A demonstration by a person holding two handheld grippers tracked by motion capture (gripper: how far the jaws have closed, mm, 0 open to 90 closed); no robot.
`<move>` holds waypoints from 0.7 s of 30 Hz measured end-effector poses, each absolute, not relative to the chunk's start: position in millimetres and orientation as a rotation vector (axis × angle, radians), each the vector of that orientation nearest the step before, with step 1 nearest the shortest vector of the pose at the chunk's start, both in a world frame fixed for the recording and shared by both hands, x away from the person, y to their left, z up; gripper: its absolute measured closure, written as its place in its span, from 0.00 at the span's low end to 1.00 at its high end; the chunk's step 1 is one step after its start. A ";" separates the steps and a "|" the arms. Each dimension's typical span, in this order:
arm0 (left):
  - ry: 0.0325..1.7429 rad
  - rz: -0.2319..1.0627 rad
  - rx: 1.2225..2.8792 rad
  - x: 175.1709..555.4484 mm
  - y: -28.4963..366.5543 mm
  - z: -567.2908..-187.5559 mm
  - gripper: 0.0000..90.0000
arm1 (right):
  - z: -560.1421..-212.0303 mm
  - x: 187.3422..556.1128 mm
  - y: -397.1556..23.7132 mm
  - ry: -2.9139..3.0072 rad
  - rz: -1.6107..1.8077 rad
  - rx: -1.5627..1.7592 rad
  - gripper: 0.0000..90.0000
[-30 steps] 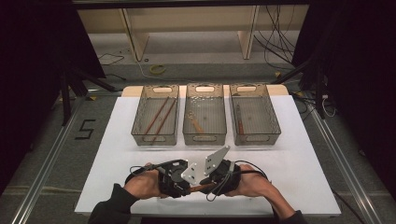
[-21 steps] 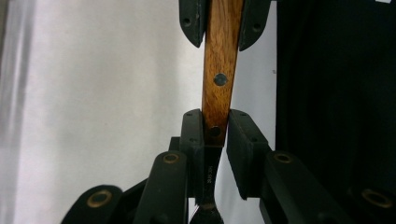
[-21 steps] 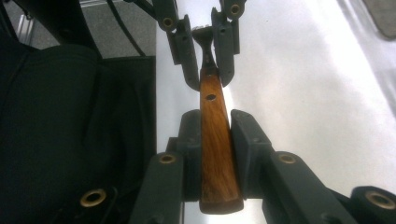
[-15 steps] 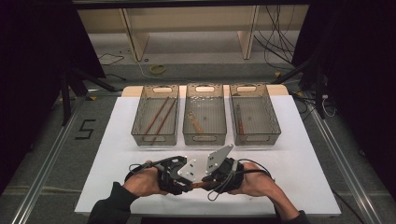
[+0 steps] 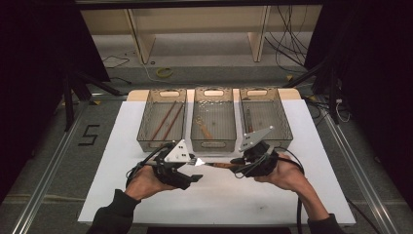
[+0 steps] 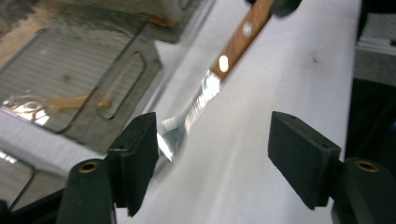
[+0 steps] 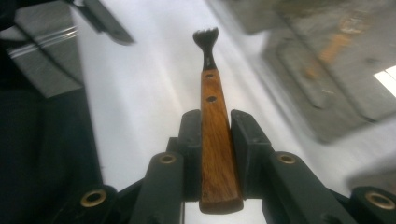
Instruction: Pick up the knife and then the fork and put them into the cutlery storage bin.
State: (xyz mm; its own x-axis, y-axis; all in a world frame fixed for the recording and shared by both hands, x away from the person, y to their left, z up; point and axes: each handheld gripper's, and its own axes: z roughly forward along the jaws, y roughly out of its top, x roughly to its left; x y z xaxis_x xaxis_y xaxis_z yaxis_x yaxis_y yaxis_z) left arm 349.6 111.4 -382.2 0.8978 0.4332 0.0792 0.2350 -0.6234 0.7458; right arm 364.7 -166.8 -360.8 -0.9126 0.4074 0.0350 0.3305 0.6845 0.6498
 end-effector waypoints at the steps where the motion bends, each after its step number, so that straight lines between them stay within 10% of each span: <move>1: 0.500 0.318 2.256 350.9 112.8 -383.0 0.33 | -359.0 367.1 -170.7 2.754 1.041 0.639 0.84; 21: 0.729 0.268 2.140 356.5 138.1 -416.7 0.29 | -307.0 417.4 -241.0 2.417 1.089 0.982 0.84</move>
